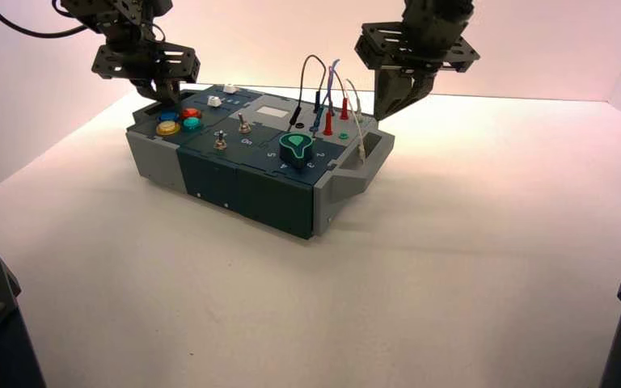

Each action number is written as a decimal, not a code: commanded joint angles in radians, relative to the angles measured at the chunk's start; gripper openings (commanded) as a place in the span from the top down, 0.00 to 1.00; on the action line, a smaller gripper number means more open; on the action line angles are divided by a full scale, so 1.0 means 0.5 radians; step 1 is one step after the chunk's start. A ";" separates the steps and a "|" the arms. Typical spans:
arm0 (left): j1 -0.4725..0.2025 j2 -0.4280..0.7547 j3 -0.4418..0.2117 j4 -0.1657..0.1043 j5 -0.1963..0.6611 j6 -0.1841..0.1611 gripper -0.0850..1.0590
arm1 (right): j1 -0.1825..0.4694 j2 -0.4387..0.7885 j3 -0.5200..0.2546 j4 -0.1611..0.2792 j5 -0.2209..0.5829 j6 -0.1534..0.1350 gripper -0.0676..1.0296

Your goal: Rotate the box counterclockwise.

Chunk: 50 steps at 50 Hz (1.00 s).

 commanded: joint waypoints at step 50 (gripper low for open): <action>-0.003 -0.055 -0.021 -0.003 0.003 -0.003 0.95 | 0.074 0.472 -0.282 -0.034 0.101 0.000 0.96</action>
